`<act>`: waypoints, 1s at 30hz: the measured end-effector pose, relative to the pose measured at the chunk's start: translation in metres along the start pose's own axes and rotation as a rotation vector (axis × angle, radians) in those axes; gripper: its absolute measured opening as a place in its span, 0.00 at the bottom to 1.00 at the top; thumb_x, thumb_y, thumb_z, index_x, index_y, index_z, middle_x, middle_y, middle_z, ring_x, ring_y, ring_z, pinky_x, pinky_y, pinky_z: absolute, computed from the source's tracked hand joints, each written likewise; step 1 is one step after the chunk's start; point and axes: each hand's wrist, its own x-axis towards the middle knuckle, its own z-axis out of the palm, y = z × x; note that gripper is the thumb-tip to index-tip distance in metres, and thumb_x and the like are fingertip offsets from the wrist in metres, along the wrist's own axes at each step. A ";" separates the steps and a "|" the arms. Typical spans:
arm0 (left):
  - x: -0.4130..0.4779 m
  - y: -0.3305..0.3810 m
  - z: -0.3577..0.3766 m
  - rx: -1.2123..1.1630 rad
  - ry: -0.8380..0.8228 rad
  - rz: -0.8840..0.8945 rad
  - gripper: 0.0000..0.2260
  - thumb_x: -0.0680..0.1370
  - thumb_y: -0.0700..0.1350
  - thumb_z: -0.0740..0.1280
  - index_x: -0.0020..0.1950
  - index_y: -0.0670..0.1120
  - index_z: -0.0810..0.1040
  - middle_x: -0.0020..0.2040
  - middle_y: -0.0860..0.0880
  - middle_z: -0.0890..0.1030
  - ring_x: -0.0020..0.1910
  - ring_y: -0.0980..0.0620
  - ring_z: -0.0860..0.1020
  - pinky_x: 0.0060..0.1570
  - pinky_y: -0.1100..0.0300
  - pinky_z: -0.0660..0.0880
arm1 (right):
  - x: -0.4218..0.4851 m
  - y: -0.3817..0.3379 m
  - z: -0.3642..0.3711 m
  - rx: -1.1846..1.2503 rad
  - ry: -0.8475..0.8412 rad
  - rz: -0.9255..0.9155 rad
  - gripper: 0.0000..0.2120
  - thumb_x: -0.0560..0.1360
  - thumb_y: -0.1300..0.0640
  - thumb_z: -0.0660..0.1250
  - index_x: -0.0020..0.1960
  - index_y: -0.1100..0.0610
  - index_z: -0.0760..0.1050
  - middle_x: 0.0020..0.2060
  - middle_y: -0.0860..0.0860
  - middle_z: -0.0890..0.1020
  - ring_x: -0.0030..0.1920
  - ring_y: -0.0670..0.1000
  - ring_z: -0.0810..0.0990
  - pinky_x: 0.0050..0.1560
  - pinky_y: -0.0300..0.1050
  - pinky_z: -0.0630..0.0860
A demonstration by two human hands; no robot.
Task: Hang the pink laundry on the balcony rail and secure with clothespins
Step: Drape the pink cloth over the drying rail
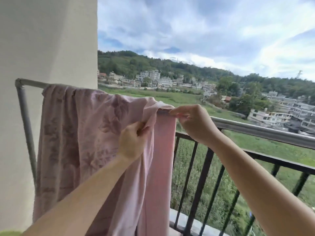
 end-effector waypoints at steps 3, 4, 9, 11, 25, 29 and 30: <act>0.006 0.014 -0.021 -0.101 0.009 -0.096 0.13 0.79 0.48 0.63 0.38 0.43 0.75 0.28 0.53 0.71 0.26 0.58 0.68 0.30 0.60 0.64 | 0.009 0.011 -0.012 -0.250 0.005 -0.144 0.17 0.73 0.65 0.66 0.60 0.56 0.79 0.55 0.53 0.82 0.56 0.52 0.79 0.60 0.47 0.76; 0.012 0.017 -0.027 -0.131 0.039 -0.125 0.11 0.79 0.47 0.62 0.38 0.45 0.76 0.29 0.54 0.70 0.26 0.60 0.66 0.31 0.61 0.63 | 0.016 0.013 -0.011 -0.325 -0.016 -0.182 0.17 0.73 0.61 0.68 0.62 0.56 0.77 0.55 0.53 0.81 0.57 0.53 0.77 0.58 0.49 0.76; 0.051 0.038 -0.057 -0.263 0.069 -0.283 0.15 0.79 0.49 0.63 0.33 0.56 0.80 0.37 0.54 0.77 0.40 0.54 0.73 0.42 0.60 0.67 | 0.060 0.006 0.001 -0.245 -0.080 -0.120 0.11 0.75 0.54 0.68 0.54 0.57 0.82 0.39 0.53 0.82 0.28 0.45 0.74 0.25 0.38 0.71; 0.066 0.041 -0.065 -0.237 0.043 -0.287 0.16 0.79 0.49 0.63 0.31 0.54 0.79 0.33 0.51 0.76 0.39 0.51 0.72 0.42 0.57 0.66 | 0.078 0.006 0.004 -0.216 -0.111 -0.078 0.09 0.75 0.60 0.66 0.50 0.58 0.84 0.37 0.54 0.84 0.23 0.43 0.68 0.20 0.35 0.62; 0.170 0.008 -0.166 -0.021 -0.180 -0.473 0.19 0.65 0.36 0.74 0.55 0.43 0.76 0.53 0.38 0.82 0.48 0.41 0.81 0.51 0.48 0.78 | 0.197 -0.048 0.081 0.143 -0.104 -0.073 0.10 0.78 0.64 0.57 0.58 0.59 0.71 0.52 0.57 0.80 0.50 0.56 0.78 0.49 0.53 0.78; 0.174 -0.060 -0.186 0.194 0.196 -0.505 0.17 0.69 0.45 0.73 0.55 0.43 0.76 0.55 0.43 0.79 0.51 0.44 0.78 0.49 0.55 0.74 | 0.203 -0.071 0.126 0.093 -0.518 -0.165 0.22 0.77 0.63 0.60 0.70 0.60 0.63 0.61 0.59 0.76 0.61 0.59 0.75 0.62 0.56 0.73; 0.170 -0.072 -0.184 0.309 0.224 -0.494 0.19 0.70 0.46 0.73 0.58 0.42 0.74 0.55 0.43 0.77 0.53 0.44 0.76 0.50 0.55 0.71 | 0.204 -0.074 0.135 0.014 -0.580 -0.175 0.20 0.78 0.61 0.60 0.69 0.63 0.65 0.61 0.60 0.76 0.62 0.60 0.74 0.63 0.57 0.72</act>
